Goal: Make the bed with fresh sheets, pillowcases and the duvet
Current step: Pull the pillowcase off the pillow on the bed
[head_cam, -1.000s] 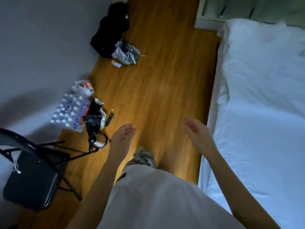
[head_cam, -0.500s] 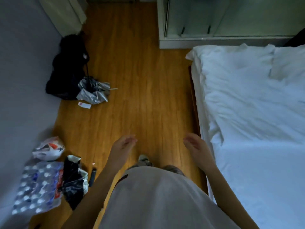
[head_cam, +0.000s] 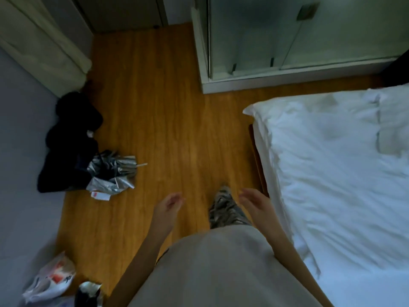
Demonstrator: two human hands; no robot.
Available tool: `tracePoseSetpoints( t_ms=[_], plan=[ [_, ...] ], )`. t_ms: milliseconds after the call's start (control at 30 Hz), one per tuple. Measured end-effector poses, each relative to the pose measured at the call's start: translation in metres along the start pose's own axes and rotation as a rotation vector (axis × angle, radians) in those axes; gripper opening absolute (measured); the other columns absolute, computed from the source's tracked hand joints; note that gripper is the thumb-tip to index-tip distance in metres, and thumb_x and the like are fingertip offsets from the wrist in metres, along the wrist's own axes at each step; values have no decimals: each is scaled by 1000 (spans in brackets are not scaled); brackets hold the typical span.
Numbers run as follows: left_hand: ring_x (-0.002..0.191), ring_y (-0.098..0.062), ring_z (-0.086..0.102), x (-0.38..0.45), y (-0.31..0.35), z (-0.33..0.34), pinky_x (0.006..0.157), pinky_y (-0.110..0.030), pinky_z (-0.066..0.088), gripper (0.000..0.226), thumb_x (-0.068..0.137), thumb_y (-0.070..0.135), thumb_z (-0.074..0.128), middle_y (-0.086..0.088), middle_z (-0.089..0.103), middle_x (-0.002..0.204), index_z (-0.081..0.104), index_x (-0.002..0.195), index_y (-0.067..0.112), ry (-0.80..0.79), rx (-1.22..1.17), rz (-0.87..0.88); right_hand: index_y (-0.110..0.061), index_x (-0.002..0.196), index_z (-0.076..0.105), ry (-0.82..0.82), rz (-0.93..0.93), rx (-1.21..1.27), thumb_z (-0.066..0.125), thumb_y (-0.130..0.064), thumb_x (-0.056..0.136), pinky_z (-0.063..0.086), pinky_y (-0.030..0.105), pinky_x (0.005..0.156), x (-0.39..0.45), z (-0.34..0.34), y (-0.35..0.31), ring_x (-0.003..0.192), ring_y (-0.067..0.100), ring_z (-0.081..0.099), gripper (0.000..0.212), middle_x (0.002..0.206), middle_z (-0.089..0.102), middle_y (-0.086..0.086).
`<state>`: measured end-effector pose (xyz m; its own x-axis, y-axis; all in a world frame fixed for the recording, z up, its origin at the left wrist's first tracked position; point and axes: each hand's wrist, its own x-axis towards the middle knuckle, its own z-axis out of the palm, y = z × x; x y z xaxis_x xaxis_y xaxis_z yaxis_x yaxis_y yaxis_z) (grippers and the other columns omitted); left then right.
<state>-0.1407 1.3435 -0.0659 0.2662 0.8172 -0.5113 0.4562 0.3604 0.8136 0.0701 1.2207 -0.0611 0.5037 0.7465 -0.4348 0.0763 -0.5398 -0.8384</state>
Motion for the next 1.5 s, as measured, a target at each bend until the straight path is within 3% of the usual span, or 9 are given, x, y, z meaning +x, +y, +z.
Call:
tracePoseSetpoints(
  t_ms=[133, 233, 467, 600, 733, 833, 1000, 1233, 1500],
  plan=[
    [94, 1, 57, 93, 97, 22, 77, -7, 46, 16, 96, 14, 55, 14, 63, 100, 63, 109, 19, 25, 52, 95, -25, 117, 57, 20, -60, -80, 54, -23, 96, 42, 6, 67, 107, -48, -69, 88, -11, 54, 22, 102, 58, -17],
    [91, 7, 56, 161, 167, 38, 70, 0, 41, 17, 97, 15, 54, 18, 61, 99, 62, 112, 20, -6, 89, 177, -20, 125, 58, 90, -102, -88, 53, -26, 97, 46, 14, 84, 186, -85, -118, 101, 2, 58, 29, 114, 62, -8],
    [92, 7, 56, 312, 253, 73, 79, -12, 44, 15, 97, 17, 54, 20, 60, 99, 59, 110, 23, -126, 187, 195, -25, 119, 58, 172, -10, -50, 54, -23, 96, 41, 14, 86, 324, -125, -167, 101, 5, 58, 23, 112, 63, -7],
    [93, 4, 57, 428, 297, 93, 83, -16, 46, 14, 97, 17, 55, 17, 62, 99, 62, 108, 21, -266, 290, 219, -34, 115, 57, 247, 156, -11, 52, -26, 96, 44, 25, 92, 396, -126, -159, 103, 9, 59, 21, 114, 64, -7],
    [96, 5, 58, 535, 376, 111, 79, -13, 45, 17, 97, 23, 55, 16, 62, 104, 61, 112, 27, -416, 404, 306, -33, 113, 59, 431, 290, 86, 53, -25, 96, 44, 17, 78, 452, -139, -183, 99, 10, 62, 20, 109, 66, -7],
    [96, 8, 56, 601, 450, 142, 82, -14, 47, 20, 97, 24, 54, 19, 61, 105, 58, 116, 30, -508, 488, 411, -26, 113, 61, 569, 311, 228, 53, -23, 95, 50, 27, 83, 495, -164, -214, 97, 15, 64, 20, 107, 68, -1],
    [97, -3, 59, 672, 549, 223, 84, -19, 47, 19, 97, 21, 55, 12, 64, 103, 61, 115, 23, -600, 493, 458, -20, 119, 62, 725, 347, 287, 54, -23, 95, 49, 36, 94, 564, -216, -234, 103, 19, 63, 25, 111, 68, 0],
    [98, -7, 61, 742, 590, 366, 87, -26, 50, 17, 96, 20, 57, 11, 65, 102, 61, 108, 31, -785, 666, 425, -20, 121, 60, 757, 417, 343, 55, -24, 95, 39, 8, 75, 677, -307, -221, 96, 5, 57, 26, 109, 61, -7],
    [97, 2, 57, 744, 691, 573, 80, -14, 45, 18, 96, 17, 55, 15, 62, 102, 61, 113, 23, -1011, 713, 495, -24, 121, 60, 1047, 399, 577, 58, -26, 93, 49, 32, 93, 723, -486, -212, 105, 13, 61, 27, 111, 66, -3]
  ],
)
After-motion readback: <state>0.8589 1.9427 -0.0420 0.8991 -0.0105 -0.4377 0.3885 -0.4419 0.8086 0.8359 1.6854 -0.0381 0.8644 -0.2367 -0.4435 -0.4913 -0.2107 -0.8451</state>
